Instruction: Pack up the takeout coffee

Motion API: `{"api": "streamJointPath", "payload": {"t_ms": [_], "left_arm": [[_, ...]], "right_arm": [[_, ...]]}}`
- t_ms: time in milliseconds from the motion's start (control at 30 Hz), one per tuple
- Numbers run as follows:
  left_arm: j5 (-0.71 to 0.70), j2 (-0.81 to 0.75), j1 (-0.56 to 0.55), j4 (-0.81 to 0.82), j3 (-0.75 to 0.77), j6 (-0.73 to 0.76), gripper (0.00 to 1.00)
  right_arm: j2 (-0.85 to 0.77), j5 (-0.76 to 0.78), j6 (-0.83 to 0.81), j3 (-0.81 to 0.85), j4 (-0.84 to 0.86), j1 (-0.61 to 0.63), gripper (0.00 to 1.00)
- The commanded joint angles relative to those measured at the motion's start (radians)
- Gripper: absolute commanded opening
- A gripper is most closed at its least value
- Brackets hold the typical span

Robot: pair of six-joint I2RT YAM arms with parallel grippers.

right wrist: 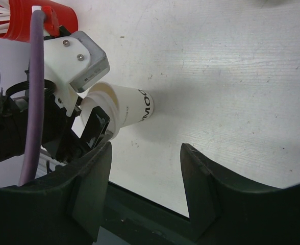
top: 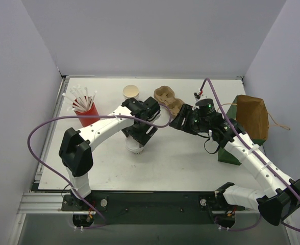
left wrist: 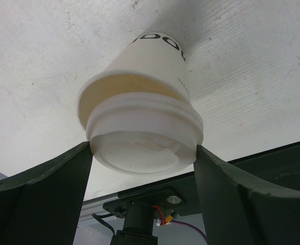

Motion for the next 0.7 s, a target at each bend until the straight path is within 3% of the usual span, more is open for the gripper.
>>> {"api": "streamJointPath", "payload": {"t_ms": [0,667], "left_arm": [[-0.009,-0.005,0.002,-0.012,0.069,-0.011,0.81],[-0.01,0.052,0.015,-0.049,0.144,0.022,0.81]], "right_arm": [[-0.006,-0.004,-0.001,0.001,0.005,0.001,0.51],[-0.01,0.006,-0.003,0.002,0.001,0.01,0.51]]}}
